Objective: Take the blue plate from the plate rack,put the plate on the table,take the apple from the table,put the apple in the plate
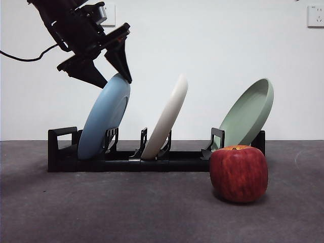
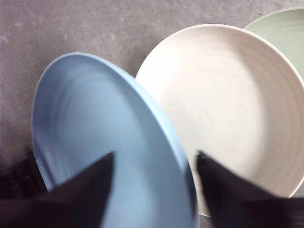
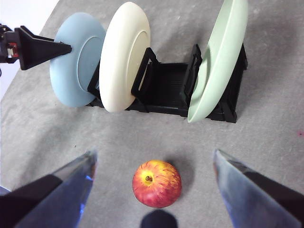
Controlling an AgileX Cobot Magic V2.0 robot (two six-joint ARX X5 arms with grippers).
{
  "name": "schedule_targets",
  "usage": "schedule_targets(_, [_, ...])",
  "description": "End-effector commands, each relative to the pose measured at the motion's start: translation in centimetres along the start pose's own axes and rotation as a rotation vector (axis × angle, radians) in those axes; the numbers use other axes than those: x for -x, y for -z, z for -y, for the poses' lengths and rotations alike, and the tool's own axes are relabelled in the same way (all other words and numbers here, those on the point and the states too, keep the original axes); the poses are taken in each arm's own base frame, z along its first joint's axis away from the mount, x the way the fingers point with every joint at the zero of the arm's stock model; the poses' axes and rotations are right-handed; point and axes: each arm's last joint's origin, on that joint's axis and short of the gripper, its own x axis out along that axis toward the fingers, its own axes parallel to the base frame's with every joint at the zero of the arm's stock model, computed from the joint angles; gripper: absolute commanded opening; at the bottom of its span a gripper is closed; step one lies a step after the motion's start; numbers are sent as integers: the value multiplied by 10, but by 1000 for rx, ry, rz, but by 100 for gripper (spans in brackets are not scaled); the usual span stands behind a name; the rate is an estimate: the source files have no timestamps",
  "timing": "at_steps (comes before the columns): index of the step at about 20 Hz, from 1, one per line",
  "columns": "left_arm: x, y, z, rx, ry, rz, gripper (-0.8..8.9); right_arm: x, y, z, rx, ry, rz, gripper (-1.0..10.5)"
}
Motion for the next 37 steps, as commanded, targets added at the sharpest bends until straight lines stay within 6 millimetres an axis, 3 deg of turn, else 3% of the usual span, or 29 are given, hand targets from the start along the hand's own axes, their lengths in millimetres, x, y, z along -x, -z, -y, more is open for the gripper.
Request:
schedule_targets(1, [-1,0,1,-15,18,0,-16,1,-1,0,11,-1,7,410])
schedule_targets(6, [3,-2,6,-24,57,11,-9,1,-1,0,11,0,7,410])
schedule_targets(9, [18,-17,16,-44,134,47,-9,1,-1,0,12,-1,9,410])
schedule_targets(13, [57,-43,39,-139,156,70,-9,1,-1,0,13,-1,9,410])
schedule_targets(16, [95,-50,63,-252,173,51,-9,1,-1,0,14,-1,9,410])
schedule_targets(19, [141,-35,89,-360,185,37,-9,1,-1,0,17,-1,9,411])
schedule_targets(22, [182,-12,110,-458,54,-3,-9,1,-1,0,17,0,9,421])
schedule_targets(25, [208,10,136,-529,40,-28,-9,1,-1,0,16,4,9,583])
schedule_targets(28, [212,35,158,-589,-29,-149,-8,1,-1,1,16,31,10,599])
schedule_targets(31, [197,67,189,-655,-95,-187,-9,1,-1,1,16,32,10,599])
schedule_targets(34, [164,105,200,-699,-231,-224,-9,1,-1,1,16,32,10,599])
schedule_targets(37, [119,150,200,-713,-258,-257,-9,1,-1,1,13,32,5,599])
